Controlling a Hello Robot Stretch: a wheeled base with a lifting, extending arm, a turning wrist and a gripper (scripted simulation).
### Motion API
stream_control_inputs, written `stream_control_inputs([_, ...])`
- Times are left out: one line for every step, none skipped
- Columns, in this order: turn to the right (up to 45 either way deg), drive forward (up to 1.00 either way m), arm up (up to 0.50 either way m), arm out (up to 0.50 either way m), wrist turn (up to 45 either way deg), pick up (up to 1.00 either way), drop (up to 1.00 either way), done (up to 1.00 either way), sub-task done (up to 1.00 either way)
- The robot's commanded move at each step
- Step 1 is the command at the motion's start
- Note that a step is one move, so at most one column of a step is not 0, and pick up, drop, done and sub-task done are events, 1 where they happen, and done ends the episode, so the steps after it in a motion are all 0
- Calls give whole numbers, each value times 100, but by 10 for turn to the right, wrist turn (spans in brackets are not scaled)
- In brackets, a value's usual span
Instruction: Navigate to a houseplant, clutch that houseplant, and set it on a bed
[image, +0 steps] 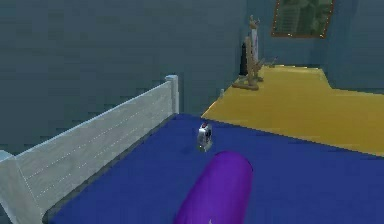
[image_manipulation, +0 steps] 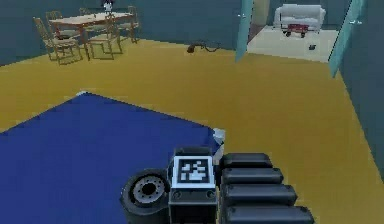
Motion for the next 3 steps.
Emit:
stream_control_inputs([450, 0, 0, 0, 0, 0, 0, 0, 0])
stream_control_inputs([210, 0, 0, 0, 0, 0, 0, 0, 0])
stream_control_inputs([-450, 0, 0, 0, 0, 0, 0, 0, 0])
